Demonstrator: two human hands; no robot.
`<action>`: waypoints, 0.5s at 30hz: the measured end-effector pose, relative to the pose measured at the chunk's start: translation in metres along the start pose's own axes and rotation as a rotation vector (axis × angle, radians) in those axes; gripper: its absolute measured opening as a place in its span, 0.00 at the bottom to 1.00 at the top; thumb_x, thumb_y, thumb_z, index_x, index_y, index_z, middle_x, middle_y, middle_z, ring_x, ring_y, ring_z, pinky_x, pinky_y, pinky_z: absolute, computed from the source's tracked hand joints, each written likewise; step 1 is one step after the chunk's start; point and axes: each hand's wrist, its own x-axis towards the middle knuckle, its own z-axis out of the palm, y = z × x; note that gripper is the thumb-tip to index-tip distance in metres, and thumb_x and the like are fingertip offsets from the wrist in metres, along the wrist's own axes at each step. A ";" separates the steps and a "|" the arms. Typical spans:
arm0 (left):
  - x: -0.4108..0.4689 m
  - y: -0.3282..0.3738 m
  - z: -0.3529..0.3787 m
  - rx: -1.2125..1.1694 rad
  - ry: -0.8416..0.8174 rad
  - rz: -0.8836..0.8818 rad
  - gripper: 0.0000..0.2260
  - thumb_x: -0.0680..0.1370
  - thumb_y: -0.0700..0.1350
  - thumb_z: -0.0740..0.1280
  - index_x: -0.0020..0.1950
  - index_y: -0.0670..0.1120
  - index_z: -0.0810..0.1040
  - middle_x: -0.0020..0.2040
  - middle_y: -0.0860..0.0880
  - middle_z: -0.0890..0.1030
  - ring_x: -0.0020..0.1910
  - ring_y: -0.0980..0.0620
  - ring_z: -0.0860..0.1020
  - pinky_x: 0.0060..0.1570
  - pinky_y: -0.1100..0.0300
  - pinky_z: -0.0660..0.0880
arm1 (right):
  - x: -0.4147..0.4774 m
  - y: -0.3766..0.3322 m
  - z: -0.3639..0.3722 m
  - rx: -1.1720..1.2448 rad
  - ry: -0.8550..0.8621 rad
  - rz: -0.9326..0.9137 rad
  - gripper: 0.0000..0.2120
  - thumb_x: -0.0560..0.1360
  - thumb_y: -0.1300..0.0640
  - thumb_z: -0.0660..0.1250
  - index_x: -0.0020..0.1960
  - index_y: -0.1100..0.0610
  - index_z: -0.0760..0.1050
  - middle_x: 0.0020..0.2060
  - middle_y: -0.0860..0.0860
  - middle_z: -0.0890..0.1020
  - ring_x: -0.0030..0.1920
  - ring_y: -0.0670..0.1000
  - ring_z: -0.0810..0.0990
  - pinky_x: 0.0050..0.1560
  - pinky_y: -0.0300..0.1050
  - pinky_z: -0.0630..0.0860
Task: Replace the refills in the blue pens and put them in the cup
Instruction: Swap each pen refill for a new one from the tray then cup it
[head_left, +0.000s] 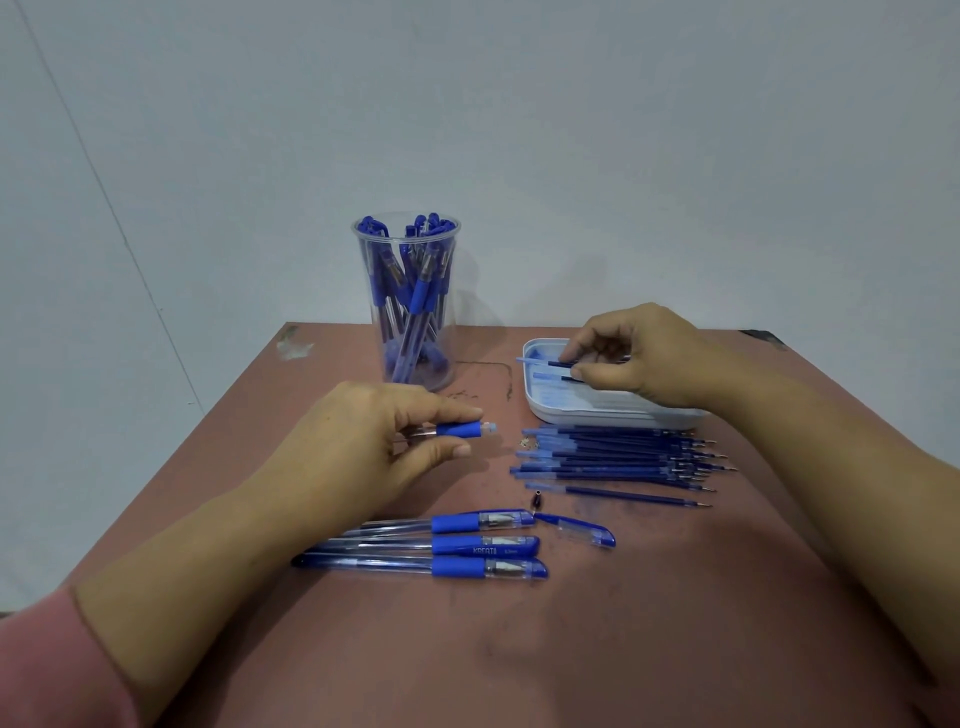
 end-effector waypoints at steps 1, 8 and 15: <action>0.000 0.000 0.000 -0.002 0.006 0.002 0.16 0.72 0.58 0.67 0.57 0.57 0.83 0.40 0.78 0.71 0.41 0.77 0.73 0.42 0.81 0.66 | -0.002 -0.002 -0.001 0.003 0.001 0.002 0.08 0.72 0.61 0.73 0.45 0.48 0.82 0.37 0.47 0.83 0.35 0.39 0.76 0.40 0.30 0.72; -0.001 0.000 -0.001 0.006 0.037 -0.011 0.14 0.74 0.59 0.68 0.57 0.58 0.83 0.43 0.76 0.73 0.41 0.73 0.75 0.42 0.78 0.68 | -0.046 -0.045 -0.016 -0.083 -0.004 0.011 0.06 0.73 0.59 0.71 0.47 0.49 0.82 0.36 0.45 0.82 0.41 0.43 0.79 0.41 0.26 0.71; -0.002 0.003 0.000 -0.022 0.031 -0.025 0.13 0.75 0.58 0.70 0.57 0.57 0.83 0.44 0.73 0.76 0.41 0.72 0.76 0.42 0.78 0.68 | -0.084 -0.055 0.003 -0.051 0.025 -0.060 0.12 0.71 0.61 0.73 0.43 0.43 0.80 0.40 0.36 0.81 0.43 0.40 0.79 0.42 0.24 0.70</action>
